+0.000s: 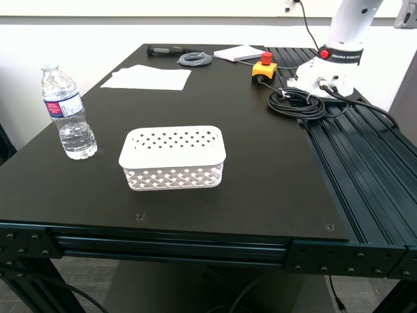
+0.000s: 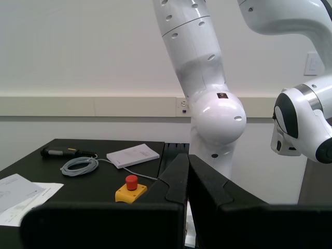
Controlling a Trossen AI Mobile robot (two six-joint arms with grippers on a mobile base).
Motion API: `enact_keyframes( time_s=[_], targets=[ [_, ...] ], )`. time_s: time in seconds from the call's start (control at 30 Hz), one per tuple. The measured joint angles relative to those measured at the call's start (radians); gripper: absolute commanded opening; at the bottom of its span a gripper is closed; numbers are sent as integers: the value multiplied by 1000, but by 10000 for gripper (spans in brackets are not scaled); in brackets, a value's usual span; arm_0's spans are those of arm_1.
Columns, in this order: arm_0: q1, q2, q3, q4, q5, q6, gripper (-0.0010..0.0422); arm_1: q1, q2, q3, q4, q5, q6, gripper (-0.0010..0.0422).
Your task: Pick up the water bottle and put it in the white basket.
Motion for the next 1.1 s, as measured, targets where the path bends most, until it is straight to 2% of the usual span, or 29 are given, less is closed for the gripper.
enact_keyframes(
  time_s=[0.87, 0.97, 1.1],
  targets=[
    [-1, 0, 0, 0, 0, 0, 1, 0, 0, 0, -2, 0, 0, 0],
    [0, 0, 0, 0, 0, 0, 1, 0, 0, 0, -33, 0, 0, 0],
    [0, 0, 0, 0, 0, 0, 1, 0, 0, 0, -162, 0, 1, 0]
  ],
)
